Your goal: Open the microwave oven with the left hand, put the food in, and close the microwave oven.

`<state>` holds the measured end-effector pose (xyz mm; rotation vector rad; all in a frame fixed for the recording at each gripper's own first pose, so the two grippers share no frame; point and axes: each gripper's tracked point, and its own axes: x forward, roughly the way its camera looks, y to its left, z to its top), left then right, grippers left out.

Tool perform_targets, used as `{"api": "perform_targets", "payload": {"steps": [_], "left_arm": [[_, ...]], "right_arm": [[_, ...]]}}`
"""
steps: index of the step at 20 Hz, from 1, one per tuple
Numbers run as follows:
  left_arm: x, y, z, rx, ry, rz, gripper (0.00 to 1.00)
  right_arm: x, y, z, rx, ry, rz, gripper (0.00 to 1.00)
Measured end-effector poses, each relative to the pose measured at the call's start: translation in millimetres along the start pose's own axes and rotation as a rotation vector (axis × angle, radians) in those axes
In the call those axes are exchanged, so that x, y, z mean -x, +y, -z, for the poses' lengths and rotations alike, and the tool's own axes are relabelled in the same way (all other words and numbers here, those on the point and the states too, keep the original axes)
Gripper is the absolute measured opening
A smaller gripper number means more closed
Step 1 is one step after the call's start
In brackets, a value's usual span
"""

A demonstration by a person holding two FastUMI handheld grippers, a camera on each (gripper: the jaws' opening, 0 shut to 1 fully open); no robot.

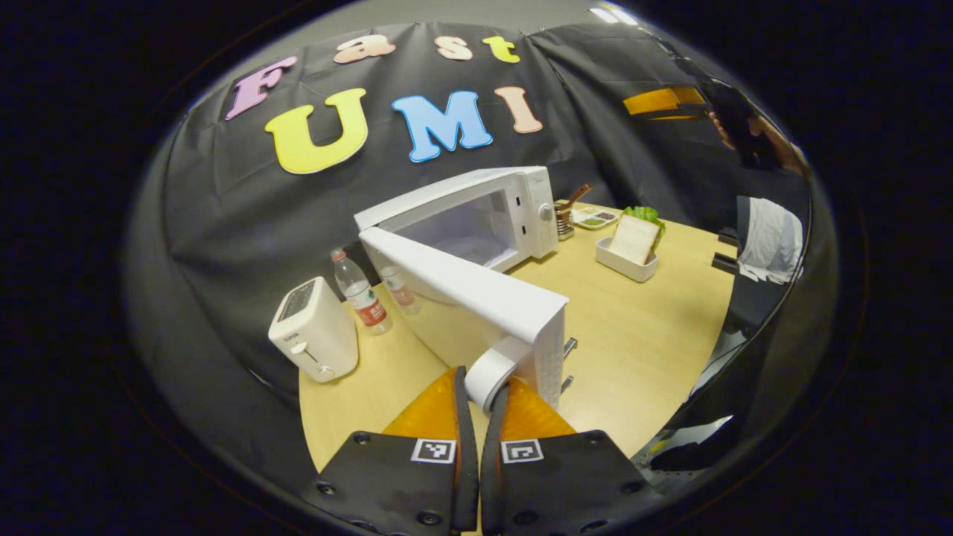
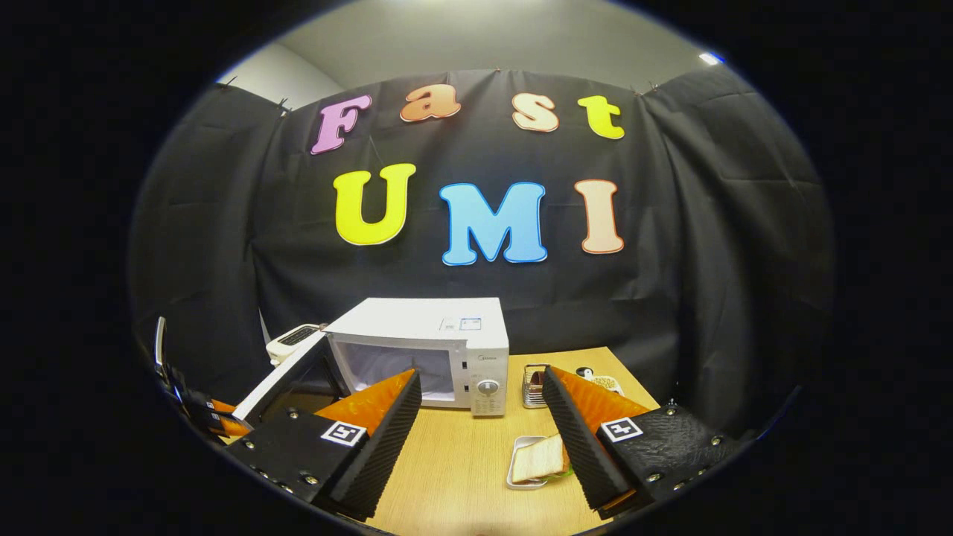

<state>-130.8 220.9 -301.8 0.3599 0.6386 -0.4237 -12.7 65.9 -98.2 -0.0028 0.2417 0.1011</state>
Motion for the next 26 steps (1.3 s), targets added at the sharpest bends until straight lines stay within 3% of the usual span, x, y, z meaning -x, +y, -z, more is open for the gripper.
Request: {"api": "perform_targets", "payload": {"steps": [2, 5, 10, 12, 13, 17, 21, 24, 26], "left_arm": [[1, 2, 1, -0.015, 0.000, -0.005, 0.09], [6, 6, 6, -0.029, 0.003, -0.024, 0.20], [32, 15, 11, 0.054, -0.009, -0.059, 0.36], [55, 31, 2, 0.077, -0.030, -0.136, 0.35], [67, 38, -8, 0.109, -0.056, -0.172, 0.28], [113, 52, -98, 0.234, -0.256, -0.314, 0.28], [122, 37, -196, 0.261, -0.424, -0.422, 0.58], [105, 12, -267, 0.279, -0.518, -0.433, 0.97], [83, -9, -301, 0.299, -0.544, -0.404, 1.00]], "right_arm": [[-5, 5, 3, -0.001, 0.014, -0.011, 0.99], [-9, 10, 8, -0.001, 0.033, -0.023, 0.99], [-13, 7, 13, 0.007, 0.050, -0.031, 0.99], [-15, -2, 16, 0.006, 0.058, -0.023, 0.99], [-16, -8, 19, 0.003, 0.063, -0.017, 0.99], [-21, -41, 28, -0.009, 0.084, 0.009, 0.99], [-28, -74, 44, -0.043, 0.117, -0.007, 0.99], [-33, -106, 77, -0.106, 0.208, 0.001, 0.99], [-37, -128, 108, -0.155, 0.283, 0.030, 0.99]]}}
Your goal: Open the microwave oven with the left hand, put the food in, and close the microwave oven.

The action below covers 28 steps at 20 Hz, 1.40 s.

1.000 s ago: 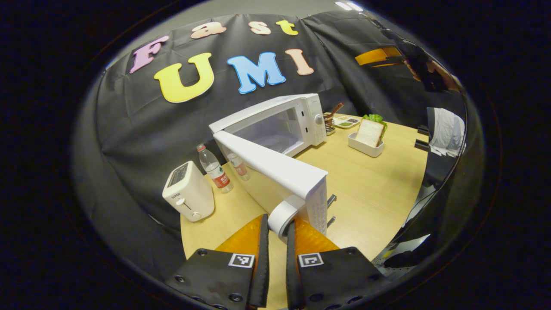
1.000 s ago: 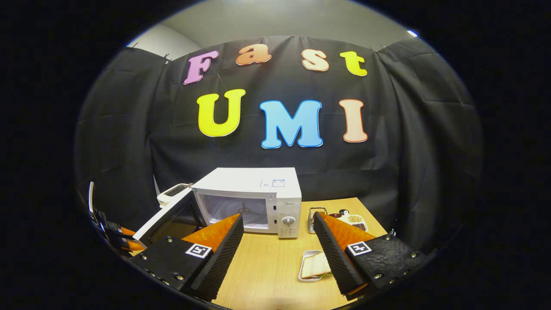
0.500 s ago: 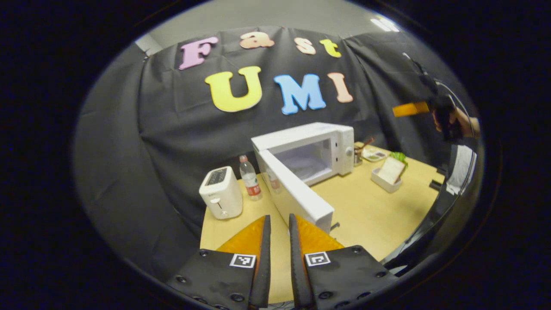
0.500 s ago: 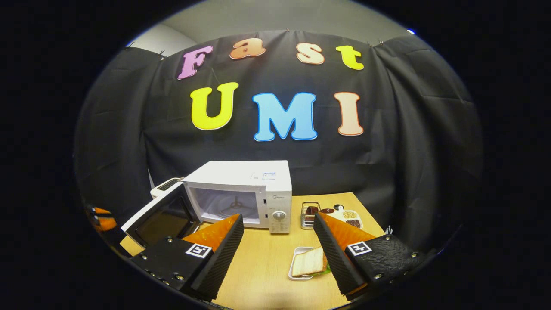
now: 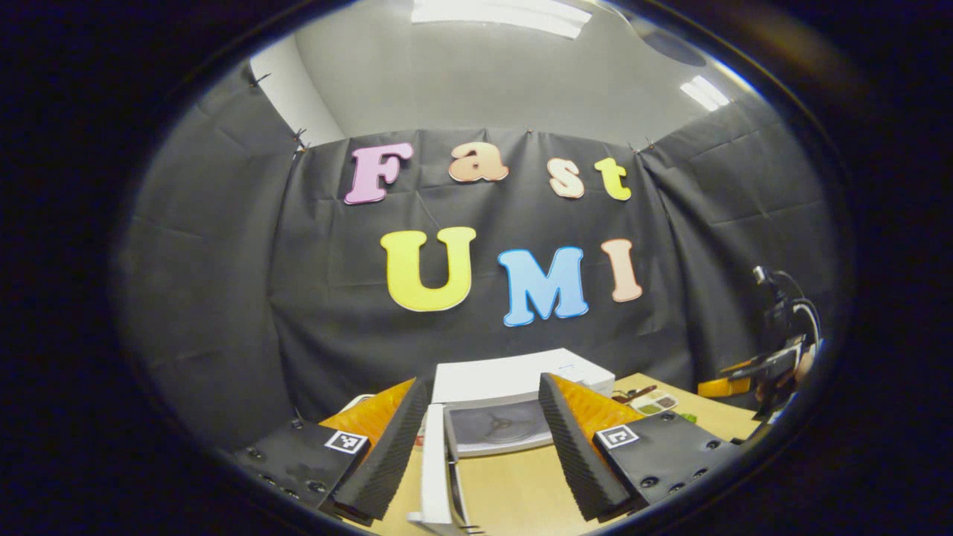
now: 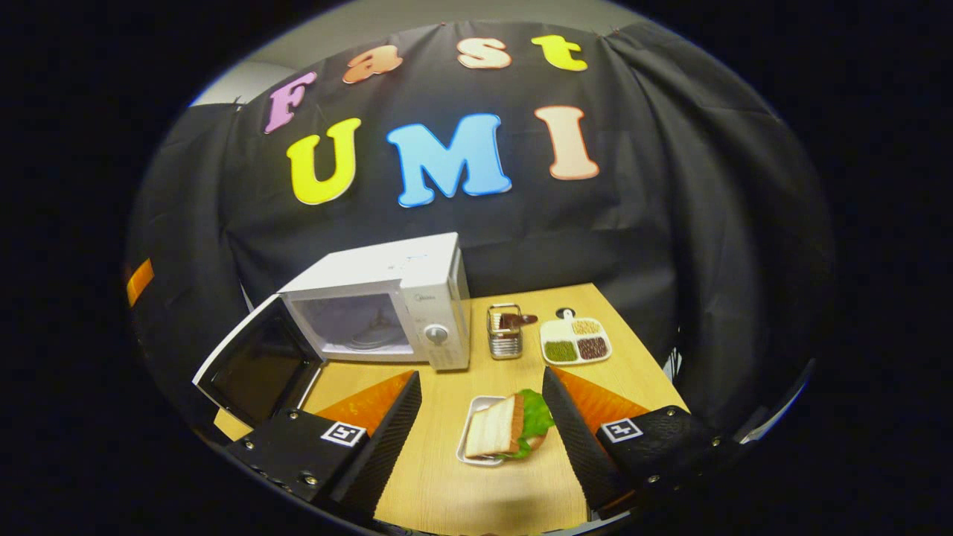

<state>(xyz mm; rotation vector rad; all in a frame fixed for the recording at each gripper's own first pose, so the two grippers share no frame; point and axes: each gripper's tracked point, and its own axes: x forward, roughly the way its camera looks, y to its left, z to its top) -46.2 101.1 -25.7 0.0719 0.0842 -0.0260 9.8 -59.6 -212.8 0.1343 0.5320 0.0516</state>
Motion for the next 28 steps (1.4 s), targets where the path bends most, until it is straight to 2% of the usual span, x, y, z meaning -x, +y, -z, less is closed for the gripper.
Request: {"api": "perform_targets", "payload": {"steps": [3, 4, 6, 11, 17, 18, 20, 21, 22, 23, 24, 26, 28], "left_arm": [[-28, -39, -8, 0.025, -0.002, 0.031, 1.00], [-36, -51, -9, 0.034, 0.003, 0.038, 0.96], [-50, -66, -6, 0.049, 0.019, 0.044, 0.98], [-78, -85, 4, 0.055, 0.068, 0.017, 1.00], [-95, -98, 8, 0.030, 0.088, -0.020, 1.00], [-97, -101, 10, 0.030, 0.091, -0.025, 1.00], [-99, -105, 14, 0.029, 0.100, -0.030, 1.00], [-99, -106, 15, 0.026, 0.104, -0.034, 1.00], [-99, -107, 17, 0.022, 0.109, -0.038, 1.00], [-99, -108, 18, 0.018, 0.114, -0.040, 1.00], [-98, -108, 17, 0.014, 0.116, -0.046, 1.00], [-96, -106, 17, 0.008, 0.117, -0.059, 1.00], [-92, -103, 16, 0.004, 0.119, -0.076, 1.00]], "right_arm": [[-18, -25, 39, -0.048, 0.118, 0.012, 0.99], [-23, -30, 51, -0.055, 0.155, 0.005, 0.99], [-30, -40, 70, -0.070, 0.216, -0.006, 0.99], [-60, -42, 110, -0.142, 0.350, -0.071, 0.99], [-87, -37, 132, -0.219, 0.449, -0.129, 0.99], [-90, -34, 135, -0.248, 0.459, -0.138, 0.89], [-91, -25, 133, -0.312, 0.489, -0.169, 0.58], [-90, -22, 131, -0.346, 0.482, -0.190, 0.57], [-87, -24, 131, -0.344, 0.493, -0.206, 0.33], [-87, -22, 129, -0.336, 0.489, -0.231, 0.33], [-84, -28, 128, -0.325, 0.474, -0.224, 0.20], [-86, -24, 127, -0.316, 0.474, -0.237, 0.10], [-82, -21, 124, -0.323, 0.473, -0.258, 0.10]]}}
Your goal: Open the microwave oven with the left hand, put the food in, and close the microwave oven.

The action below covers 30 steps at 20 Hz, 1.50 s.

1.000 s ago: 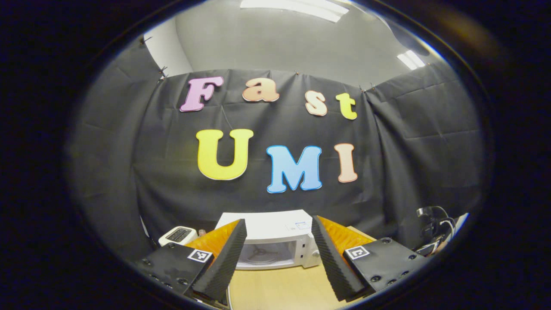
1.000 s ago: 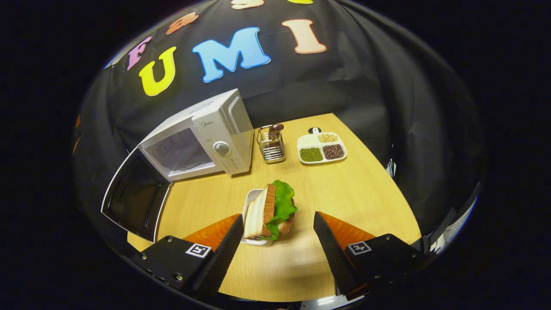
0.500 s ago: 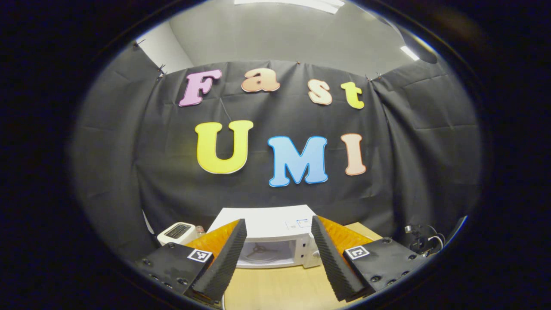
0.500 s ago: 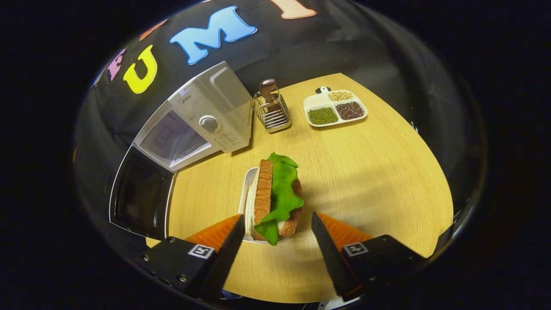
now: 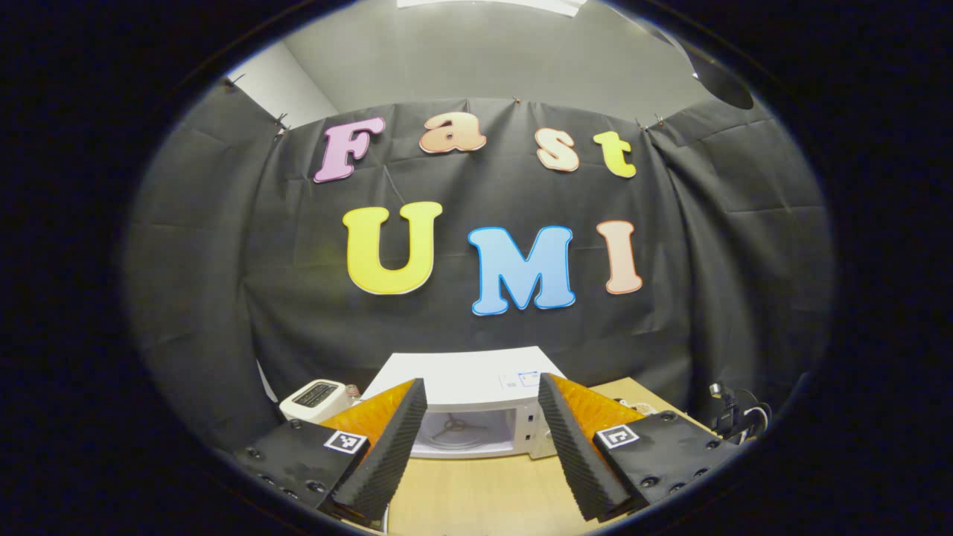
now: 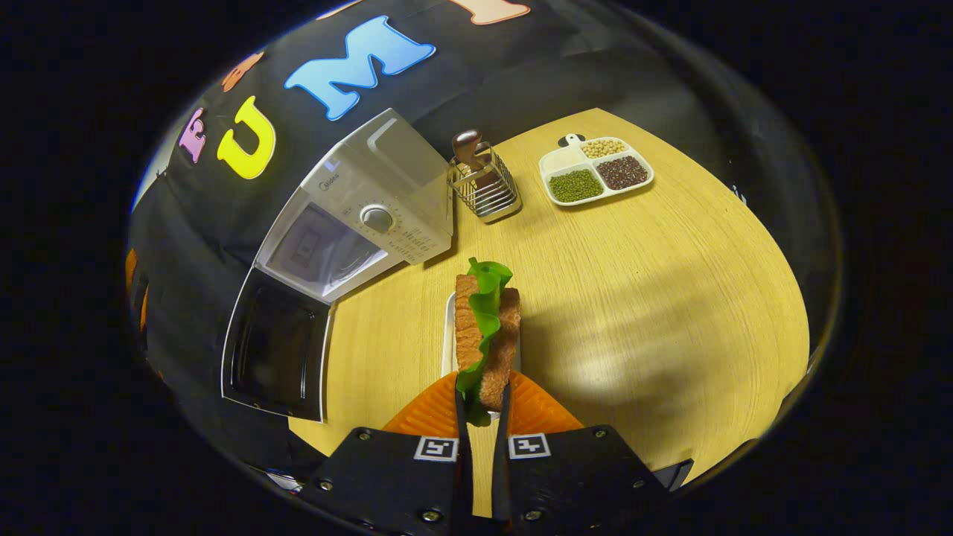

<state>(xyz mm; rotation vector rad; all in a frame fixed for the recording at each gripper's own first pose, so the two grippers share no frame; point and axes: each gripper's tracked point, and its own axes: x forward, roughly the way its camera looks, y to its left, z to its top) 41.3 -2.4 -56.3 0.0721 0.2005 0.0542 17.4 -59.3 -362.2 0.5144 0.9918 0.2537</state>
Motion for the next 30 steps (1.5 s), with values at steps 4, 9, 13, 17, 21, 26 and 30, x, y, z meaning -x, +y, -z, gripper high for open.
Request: {"api": "perform_targets", "payload": {"steps": [4, 9, 13, 17, 21, 26, 30], "left_arm": [[11, 5, -7, -0.001, -0.003, -0.003, 0.98], [22, 26, -18, 0.030, -0.034, 0.025, 1.00], [40, 72, -29, 0.065, -0.058, 0.023, 1.00], [61, 126, -28, 0.076, -0.058, 0.013, 1.00], [83, 171, -24, 0.101, -0.072, 0.037, 0.96], [106, 220, -43, 0.111, -0.122, 0.052, 0.96], [115, 247, -47, 0.136, -0.141, 0.052, 0.97]], "right_arm": [[11, 9, -6, 0.000, -0.033, -0.018, 0.10], [29, 64, -16, -0.049, -0.117, -0.142, 0.10], [35, 129, -13, -0.131, -0.187, -0.296, 0.10], [33, 192, -12, -0.266, -0.222, -0.431, 0.10], [22, 237, -20, -0.419, -0.277, -0.529, 0.10], [-14, 271, -23, -0.512, -0.320, -0.530, 0.10], [-52, 292, -36, -0.595, -0.370, -0.517, 0.10]]}}
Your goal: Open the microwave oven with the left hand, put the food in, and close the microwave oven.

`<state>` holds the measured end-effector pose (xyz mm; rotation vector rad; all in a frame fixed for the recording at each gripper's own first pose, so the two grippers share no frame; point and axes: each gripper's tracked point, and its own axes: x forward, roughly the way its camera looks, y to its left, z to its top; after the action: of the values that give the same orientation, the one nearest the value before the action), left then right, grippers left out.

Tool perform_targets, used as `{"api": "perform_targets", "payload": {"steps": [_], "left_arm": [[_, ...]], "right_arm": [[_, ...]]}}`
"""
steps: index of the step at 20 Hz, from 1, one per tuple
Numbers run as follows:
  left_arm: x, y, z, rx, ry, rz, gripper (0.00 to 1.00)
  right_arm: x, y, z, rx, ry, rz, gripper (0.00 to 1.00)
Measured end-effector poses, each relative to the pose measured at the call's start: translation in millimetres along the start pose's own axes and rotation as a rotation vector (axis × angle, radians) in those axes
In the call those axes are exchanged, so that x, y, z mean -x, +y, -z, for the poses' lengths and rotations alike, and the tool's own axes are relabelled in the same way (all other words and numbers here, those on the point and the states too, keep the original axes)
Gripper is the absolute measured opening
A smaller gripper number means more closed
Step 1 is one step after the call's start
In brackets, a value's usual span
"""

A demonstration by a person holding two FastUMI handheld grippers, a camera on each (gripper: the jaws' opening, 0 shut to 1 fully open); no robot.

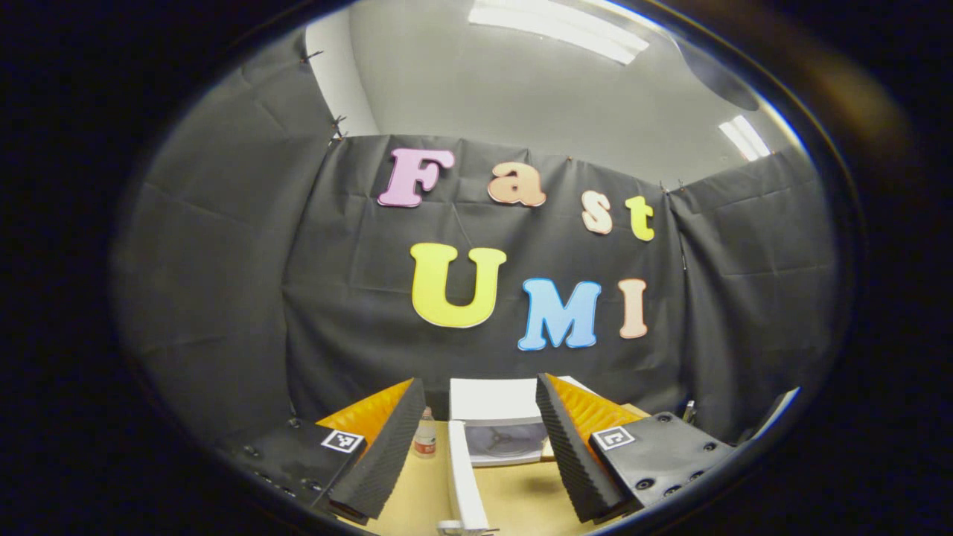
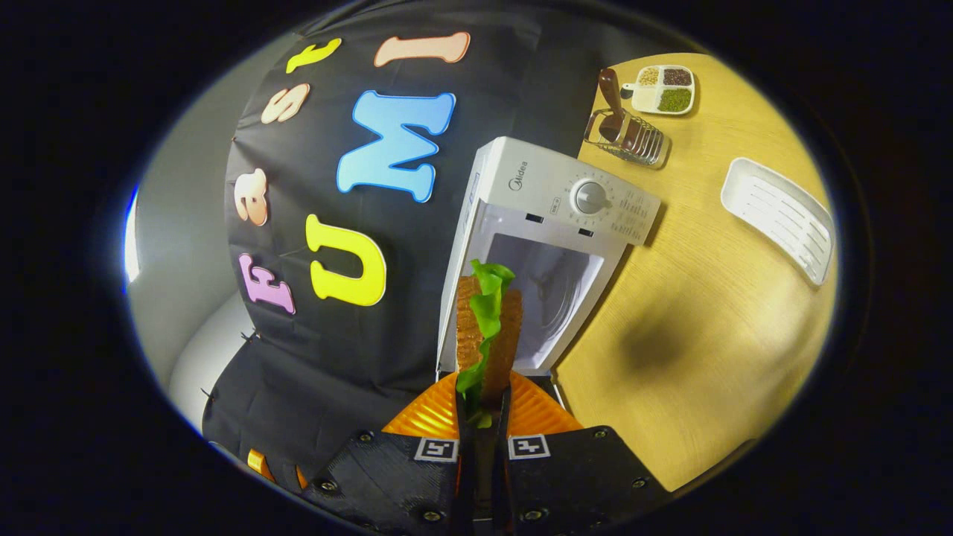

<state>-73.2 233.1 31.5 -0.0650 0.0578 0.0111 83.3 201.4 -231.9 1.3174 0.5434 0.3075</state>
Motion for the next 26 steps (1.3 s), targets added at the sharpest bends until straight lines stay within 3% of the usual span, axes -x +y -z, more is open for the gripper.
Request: {"api": "perform_targets", "payload": {"steps": [5, 10, 13, 22, 26], "left_arm": [[7, 30, 0, -0.009, -0.007, -0.052, 0.94], [9, 38, -3, -0.062, -0.008, -0.096, 0.96], [2, 42, 4, -0.040, 0.013, -0.120, 0.96], [-14, 85, 34, -0.012, 0.092, -0.275, 0.95], [-11, 101, 37, -0.013, 0.107, -0.328, 0.96]], "right_arm": [[-52, -17, 4, -0.054, -0.037, 0.068, 0.10], [-109, -36, -2, -0.092, -0.088, 0.125, 0.10], [-143, -49, -10, -0.125, -0.133, 0.158, 0.10], [-235, -76, -19, -0.187, -0.215, 0.242, 0.10], [-258, -79, -29, -0.206, -0.307, 0.236, 0.10]]}}
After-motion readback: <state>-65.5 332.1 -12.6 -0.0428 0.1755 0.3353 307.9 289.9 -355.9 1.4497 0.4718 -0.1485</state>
